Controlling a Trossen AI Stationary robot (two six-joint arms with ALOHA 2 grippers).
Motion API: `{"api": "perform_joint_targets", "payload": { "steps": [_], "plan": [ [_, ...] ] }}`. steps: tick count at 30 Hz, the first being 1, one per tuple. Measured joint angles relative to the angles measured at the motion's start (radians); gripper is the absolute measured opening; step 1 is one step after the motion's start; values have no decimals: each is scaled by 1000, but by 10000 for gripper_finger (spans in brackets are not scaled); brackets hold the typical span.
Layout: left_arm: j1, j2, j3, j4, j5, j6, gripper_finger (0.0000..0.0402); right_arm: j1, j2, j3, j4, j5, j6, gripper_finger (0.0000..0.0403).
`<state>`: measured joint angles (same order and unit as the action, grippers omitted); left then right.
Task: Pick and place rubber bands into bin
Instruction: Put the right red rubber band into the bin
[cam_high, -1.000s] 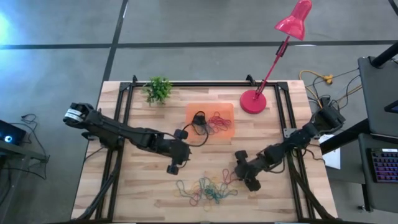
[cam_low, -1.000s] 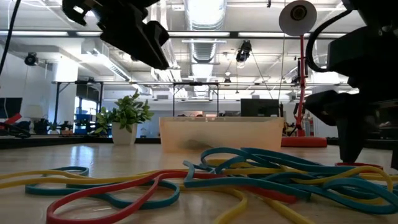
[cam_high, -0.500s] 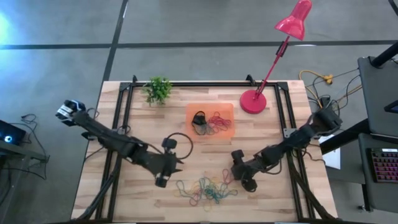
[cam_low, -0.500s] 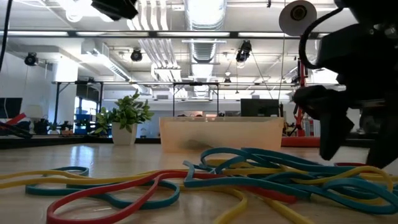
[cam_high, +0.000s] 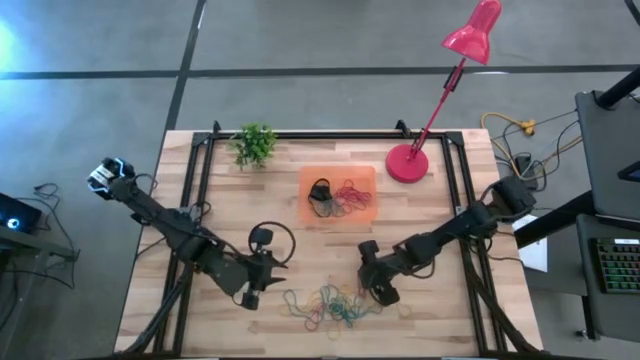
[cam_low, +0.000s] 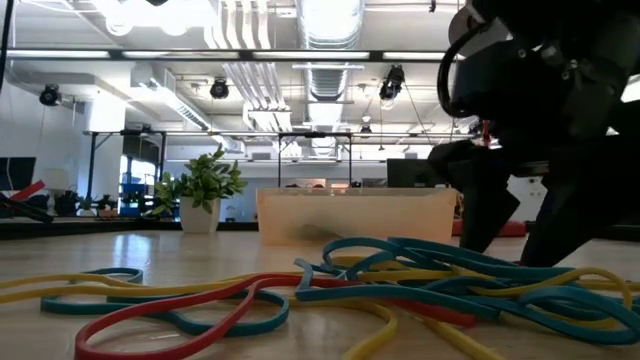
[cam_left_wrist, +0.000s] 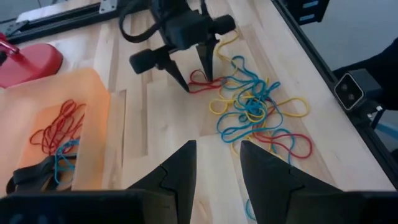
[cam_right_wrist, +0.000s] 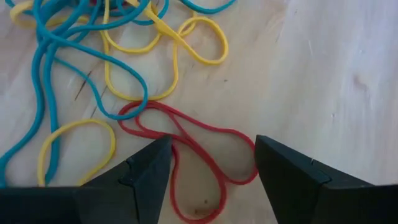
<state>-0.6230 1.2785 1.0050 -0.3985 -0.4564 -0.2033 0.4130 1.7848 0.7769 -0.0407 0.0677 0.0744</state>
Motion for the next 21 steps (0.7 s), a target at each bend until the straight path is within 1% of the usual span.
{"api": "perform_joint_targets", "payload": {
  "steps": [4,10,13,15,17,21],
  "plan": [
    [-12,5,-2,-9,-7,-4,109,-38,0,0,-5,-48,26,219],
    [-22,3,-17,-6,-24,-21,109,-66,0,0,-22,-63,31,219],
    [-22,-2,-38,-4,-24,-30,109,-66,0,0,-22,-66,21,210],
    [-21,-2,-53,-2,-25,-41,109,-67,0,0,-23,-68,19,194],
    [-21,-2,-64,-2,-29,-54,109,-68,0,0,-23,-68,19,169],
    [-21,-2,-68,-1,-32,-55,109,-69,0,0,-24,-73,3,101]
  ]
}}
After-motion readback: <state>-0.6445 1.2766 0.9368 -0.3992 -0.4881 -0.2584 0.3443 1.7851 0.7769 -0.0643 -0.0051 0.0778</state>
